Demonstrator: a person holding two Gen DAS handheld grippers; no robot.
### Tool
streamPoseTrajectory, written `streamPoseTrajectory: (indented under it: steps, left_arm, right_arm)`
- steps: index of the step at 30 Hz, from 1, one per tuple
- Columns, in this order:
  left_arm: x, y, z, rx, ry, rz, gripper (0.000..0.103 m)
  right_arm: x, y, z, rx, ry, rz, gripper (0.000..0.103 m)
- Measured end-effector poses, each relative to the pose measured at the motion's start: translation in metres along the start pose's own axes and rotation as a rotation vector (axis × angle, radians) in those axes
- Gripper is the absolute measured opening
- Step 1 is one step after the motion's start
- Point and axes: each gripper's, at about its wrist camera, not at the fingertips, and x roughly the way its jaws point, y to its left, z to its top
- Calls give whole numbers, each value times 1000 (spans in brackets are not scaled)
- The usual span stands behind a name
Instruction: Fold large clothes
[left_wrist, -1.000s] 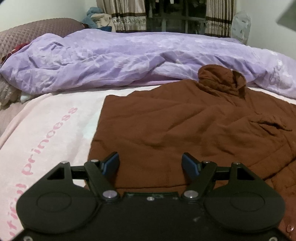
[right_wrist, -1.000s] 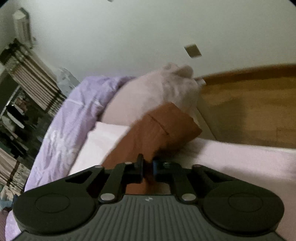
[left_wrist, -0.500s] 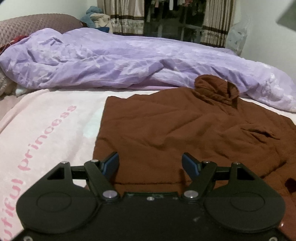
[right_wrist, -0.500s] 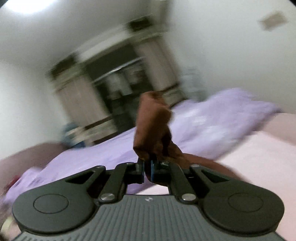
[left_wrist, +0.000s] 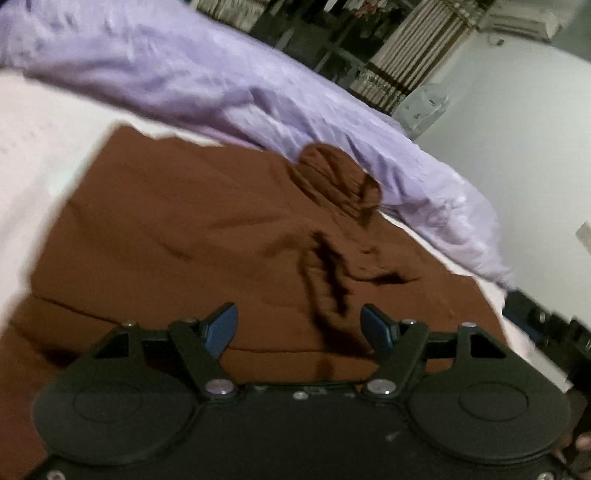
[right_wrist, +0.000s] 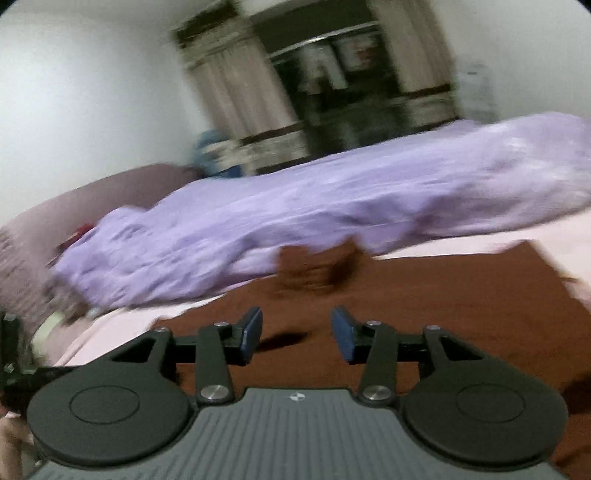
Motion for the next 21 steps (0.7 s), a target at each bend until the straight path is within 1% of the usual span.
streamPoseTrajectory:
  steps: [2, 3, 5, 6, 7, 8, 9, 10, 11, 13, 15, 16, 18, 20, 21]
  left_arm:
    - [18, -7, -1, -41, 26, -34, 70]
    - [27, -11, -2, -57, 35, -33, 69]
    - [41, -20, -2, -59, 39, -15, 69]
    - [47, -25, -2, -52, 33, 0, 64]
    - [50, -29, -1, -47, 26, 18, 54]
    - [53, -32, 0, -44, 25, 17, 22]
    - [54, -33, 2, -59, 39, -18, 13]
    - [51, -35, 3, -69, 29, -31, 12]
    - [44, -36, 5, -53, 10, -33, 10]
    - [25, -39, 10, -15, -48, -60, 9]
    - [11, -38, 13, 7, -82, -53, 9]
    - [7, -35, 14, 14, -86, -44, 9]
    - [10, -27, 11, 23, -54, -32, 9]
    - [22, -17, 4, 21, -19, 25, 9]
    - [27, -13, 0, 13, -12, 36, 10]
  right_arm:
    - [-13, -31, 4, 58, -3, -58, 53]
    - [-13, -47, -1, 87, -1, -77, 54]
    - [-19, -70, -8, 138, 7, -104, 54]
    - [-21, -77, -11, 155, 11, -115, 54]
    - [-23, -86, -13, 169, 15, -128, 54]
    - [-24, -91, -16, 177, 20, -136, 54]
    - [-23, -95, -19, 184, 24, -144, 54]
    - [-23, -100, -21, 193, 29, -151, 54]
    - [-20, -102, -21, 202, 33, -154, 54]
    - [-16, -104, -21, 222, 29, -149, 54]
    - [-16, -104, -19, 229, 15, -137, 54]
    - [-15, -105, -19, 230, 11, -139, 54]
    - [-9, -106, -20, 236, 21, -144, 54]
    - [4, -108, -24, 245, 54, -169, 54]
    - [10, -110, -28, 254, 70, -188, 54]
